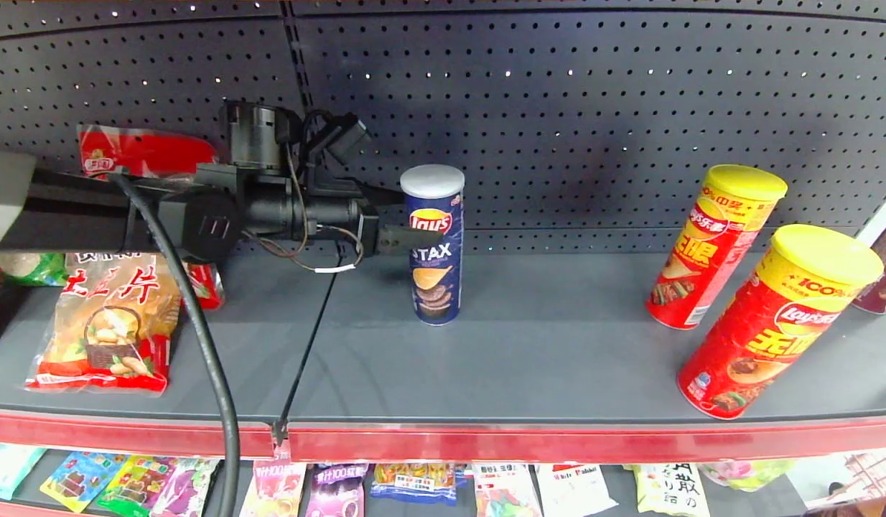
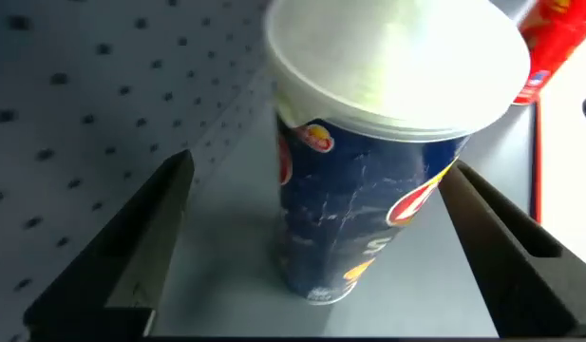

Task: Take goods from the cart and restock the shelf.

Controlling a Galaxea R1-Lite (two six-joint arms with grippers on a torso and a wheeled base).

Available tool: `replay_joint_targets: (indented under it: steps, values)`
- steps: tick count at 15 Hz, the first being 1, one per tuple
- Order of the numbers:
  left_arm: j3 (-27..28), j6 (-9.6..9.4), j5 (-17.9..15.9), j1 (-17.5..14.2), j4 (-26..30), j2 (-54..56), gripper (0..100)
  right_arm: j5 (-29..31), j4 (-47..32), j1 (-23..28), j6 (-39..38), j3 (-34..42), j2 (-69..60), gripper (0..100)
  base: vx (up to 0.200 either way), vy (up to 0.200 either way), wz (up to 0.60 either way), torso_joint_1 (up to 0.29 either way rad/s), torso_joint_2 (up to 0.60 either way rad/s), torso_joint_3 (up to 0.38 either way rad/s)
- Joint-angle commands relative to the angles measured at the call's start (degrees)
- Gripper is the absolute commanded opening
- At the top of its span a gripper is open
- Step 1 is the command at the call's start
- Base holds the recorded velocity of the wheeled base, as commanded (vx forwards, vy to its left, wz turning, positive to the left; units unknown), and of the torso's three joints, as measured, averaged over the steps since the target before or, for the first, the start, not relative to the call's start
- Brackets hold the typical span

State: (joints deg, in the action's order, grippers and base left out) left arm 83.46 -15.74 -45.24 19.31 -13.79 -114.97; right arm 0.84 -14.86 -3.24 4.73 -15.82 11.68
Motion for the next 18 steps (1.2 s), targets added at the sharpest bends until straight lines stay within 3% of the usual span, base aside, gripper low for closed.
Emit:
replay_joint_targets:
  steps: [1,8,9,13,15,18]
  values:
    - [0.7,0.01,-0.1,0.4,-0.1,-1.2,100,-0.1,0.0,0.0,0.0,0.0,0.1,0,0.0,0.0,0.0,0.0,0.0,0.0]
    - [5.0,0.09,0.0,2.3,-0.1,-4.5,100,0.1,0.0,0.1,0.0,0.0,0.1,0,0.0,0.0,0.0,0.0,0.0,0.0]
    - [5.0,0.09,-0.1,2.5,-0.1,-4.6,0,0.1,0.0,0.1,0.0,0.0,0.1,0,0.0,0.0,0.0,0.0,0.0,0.0]
    - [2.7,0.45,0.0,2.8,0.3,-2.2,0,0.2,0.0,0.1,0.0,0.0,0.0,0,0.0,0.0,0.0,0.0,0.0,0.0]
    - [-2.2,0.45,0.1,2.9,0.3,1.6,0,0.2,0.0,0.1,0.0,0.0,0.0,0,0.0,0.0,0.0,0.0,0.0,0.0]
    - [-14.0,0.71,0.7,5.1,0.0,10.5,0,0.0,0.0,0.1,0.0,0.1,0.0,0,0.0,0.0,0.0,0.0,0.0,0.0]
